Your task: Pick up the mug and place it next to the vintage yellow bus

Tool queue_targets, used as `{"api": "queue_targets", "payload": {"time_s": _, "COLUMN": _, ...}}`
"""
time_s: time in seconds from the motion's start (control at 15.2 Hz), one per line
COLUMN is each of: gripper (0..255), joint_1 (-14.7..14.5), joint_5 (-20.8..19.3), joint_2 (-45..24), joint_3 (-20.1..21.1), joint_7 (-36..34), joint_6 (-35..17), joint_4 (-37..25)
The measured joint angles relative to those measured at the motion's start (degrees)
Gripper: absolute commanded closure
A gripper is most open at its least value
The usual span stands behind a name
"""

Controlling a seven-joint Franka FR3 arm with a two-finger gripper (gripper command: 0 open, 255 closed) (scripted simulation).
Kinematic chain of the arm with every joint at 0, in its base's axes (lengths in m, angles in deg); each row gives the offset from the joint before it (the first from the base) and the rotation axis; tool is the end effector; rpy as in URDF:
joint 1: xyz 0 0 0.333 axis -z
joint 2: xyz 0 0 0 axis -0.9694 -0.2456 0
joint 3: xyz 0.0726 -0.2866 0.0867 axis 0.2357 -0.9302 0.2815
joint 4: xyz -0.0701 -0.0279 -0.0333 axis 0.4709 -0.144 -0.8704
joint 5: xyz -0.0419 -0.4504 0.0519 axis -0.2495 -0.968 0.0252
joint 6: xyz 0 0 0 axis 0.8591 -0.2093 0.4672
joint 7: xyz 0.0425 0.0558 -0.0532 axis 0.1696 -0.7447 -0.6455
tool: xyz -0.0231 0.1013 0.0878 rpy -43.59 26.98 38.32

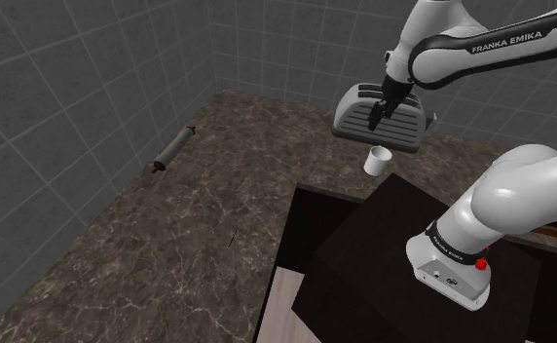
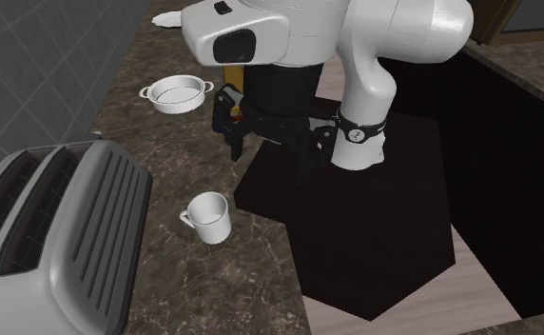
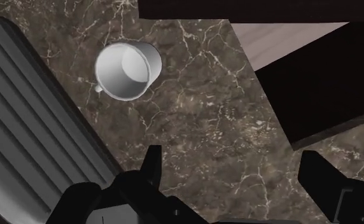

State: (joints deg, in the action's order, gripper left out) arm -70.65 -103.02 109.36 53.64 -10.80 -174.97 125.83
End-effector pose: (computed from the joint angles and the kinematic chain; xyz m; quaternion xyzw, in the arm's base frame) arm 0.3930 -0.1164 0.3309 0.9981 -0.0121 0.0289 0.0529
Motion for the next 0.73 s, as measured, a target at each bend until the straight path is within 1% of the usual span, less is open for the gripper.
{"api": "queue_targets", "payload": {"time_s": 0.26, "gripper": 0, "joint_1": 2.15, "joint_5": -2.32, "joint_2": -6.50, "joint_3": -4.31, "joint_7": 3.22, "joint_6": -8.34, "joint_4": 2.42}}
{"api": "queue_targets", "payload": {"time_s": 0.4, "gripper": 0, "joint_1": 2.64, "joint_5": -2.81, "joint_2": -10.68, "joint_3": -6.16, "joint_7": 4.62, "joint_6": -12.16, "joint_4": 2.36}}
{"api": "queue_targets", "payload": {"time_s": 0.53, "gripper": 0, "joint_1": 2.97, "joint_5": -3.11, "joint_2": -14.63, "joint_3": -7.74, "joint_7": 5.75, "joint_6": -16.21, "joint_4": 2.89}}
{"api": "queue_targets", "payload": {"time_s": 0.73, "gripper": 0, "joint_1": 3.31, "joint_5": -2.56, "joint_2": -22.21, "joint_3": -10.93, "joint_7": 9.07, "joint_6": -22.77, "joint_4": 2.38}}
